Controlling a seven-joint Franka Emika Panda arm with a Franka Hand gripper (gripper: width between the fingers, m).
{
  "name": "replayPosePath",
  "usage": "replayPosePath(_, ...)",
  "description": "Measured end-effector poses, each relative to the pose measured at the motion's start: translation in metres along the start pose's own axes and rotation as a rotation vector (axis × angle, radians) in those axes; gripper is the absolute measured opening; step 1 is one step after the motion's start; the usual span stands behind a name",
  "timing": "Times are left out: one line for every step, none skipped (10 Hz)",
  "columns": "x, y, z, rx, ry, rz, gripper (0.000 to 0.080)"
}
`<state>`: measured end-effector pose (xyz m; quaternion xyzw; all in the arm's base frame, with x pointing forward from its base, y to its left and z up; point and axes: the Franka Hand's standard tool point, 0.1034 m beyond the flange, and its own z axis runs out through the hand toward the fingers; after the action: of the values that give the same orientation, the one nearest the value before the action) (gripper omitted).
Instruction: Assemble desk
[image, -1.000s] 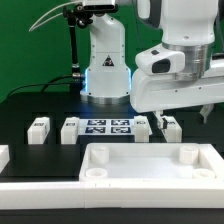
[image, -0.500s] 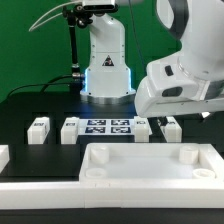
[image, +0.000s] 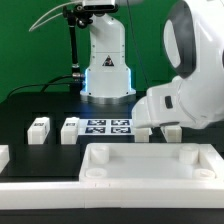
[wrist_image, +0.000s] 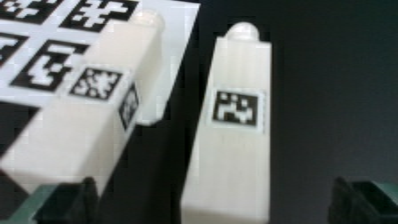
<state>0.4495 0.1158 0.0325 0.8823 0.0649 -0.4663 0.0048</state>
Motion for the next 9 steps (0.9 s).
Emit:
replayPosePath(-0.001, 0.000, 0.000, -0.001, 0.001, -0.001, 0.0649)
replayPosePath(-0.001, -0.001, 0.000, -0.001, 0.000, -0.003, 0.0649)
replayPosePath(0.000, -0.001, 0.002, -0.002, -0.003, 0.000, 0.0649)
replayPosePath(-0.001, -0.003, 0.012, -0.007, -0.024, 0.008, 0.0649)
replayPosePath(0.003, -0.005, 0.023, -0.015, -0.011, 0.004, 0.0649)
replayPosePath(0.002, -0.008, 0.032, -0.019, -0.005, -0.002, 0.0649)
replayPosePath(0.001, -0.008, 0.030, -0.018, -0.005, -0.007, 0.0649)
replayPosePath(0.002, -0.008, 0.029, -0.017, 0.000, -0.008, 0.0649)
replayPosePath(0.002, -0.008, 0.029, -0.018, -0.001, -0.009, 0.0545)
